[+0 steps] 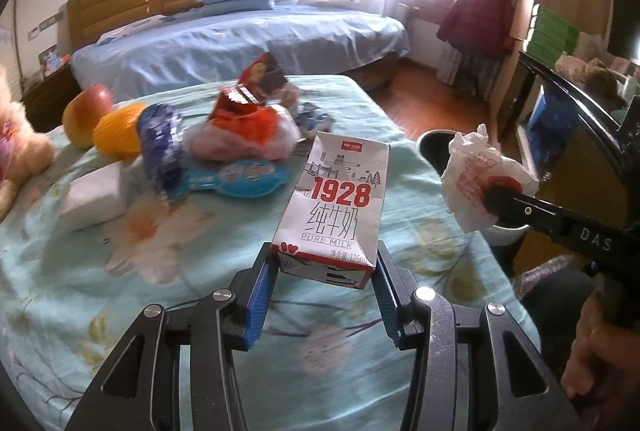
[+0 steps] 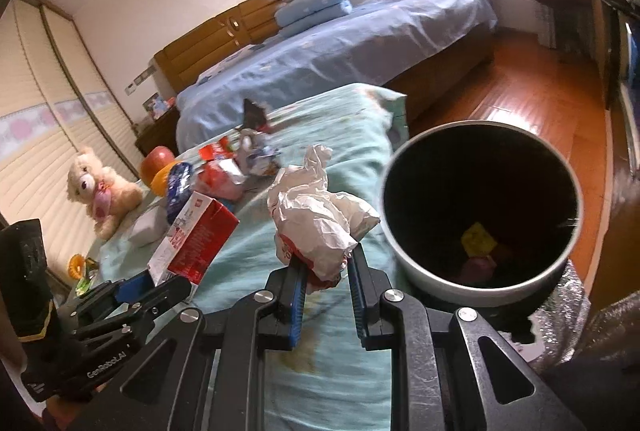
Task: Collect trash
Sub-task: 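Carry the tissue and milk carton over the trash bin with both tools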
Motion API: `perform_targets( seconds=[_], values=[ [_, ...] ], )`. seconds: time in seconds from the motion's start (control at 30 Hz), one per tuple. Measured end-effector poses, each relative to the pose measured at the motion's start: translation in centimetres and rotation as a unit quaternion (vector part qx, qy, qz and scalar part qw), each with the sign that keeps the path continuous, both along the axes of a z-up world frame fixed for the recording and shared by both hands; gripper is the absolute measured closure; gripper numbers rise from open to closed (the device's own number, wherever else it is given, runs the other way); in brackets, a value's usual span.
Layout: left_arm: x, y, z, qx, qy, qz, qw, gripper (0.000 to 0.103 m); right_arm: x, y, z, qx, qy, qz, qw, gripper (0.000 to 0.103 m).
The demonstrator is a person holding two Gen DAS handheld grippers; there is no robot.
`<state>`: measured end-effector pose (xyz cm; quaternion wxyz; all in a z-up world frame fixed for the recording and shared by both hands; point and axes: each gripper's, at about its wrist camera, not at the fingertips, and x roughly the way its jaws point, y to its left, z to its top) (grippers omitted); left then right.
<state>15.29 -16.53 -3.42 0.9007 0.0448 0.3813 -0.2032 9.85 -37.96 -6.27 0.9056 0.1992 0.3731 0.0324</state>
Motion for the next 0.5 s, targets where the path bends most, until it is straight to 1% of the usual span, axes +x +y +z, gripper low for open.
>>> perform_targets(
  seconds=[0.23,0.5],
  values=[
    [0.6,-2.2,-0.2,0.003,0.0,-0.02,0.9998,0.058,-0.6,-2.6,-0.4,-0.003,0.004,-0.027,1.0,0.083],
    [1.3,-4.4,-0.5,0.01,0.0,-0.037,0.9993,0.058,-0.8,-4.4,-0.8,-0.009,0.008,-0.049,0.999,0.083]
  ],
)
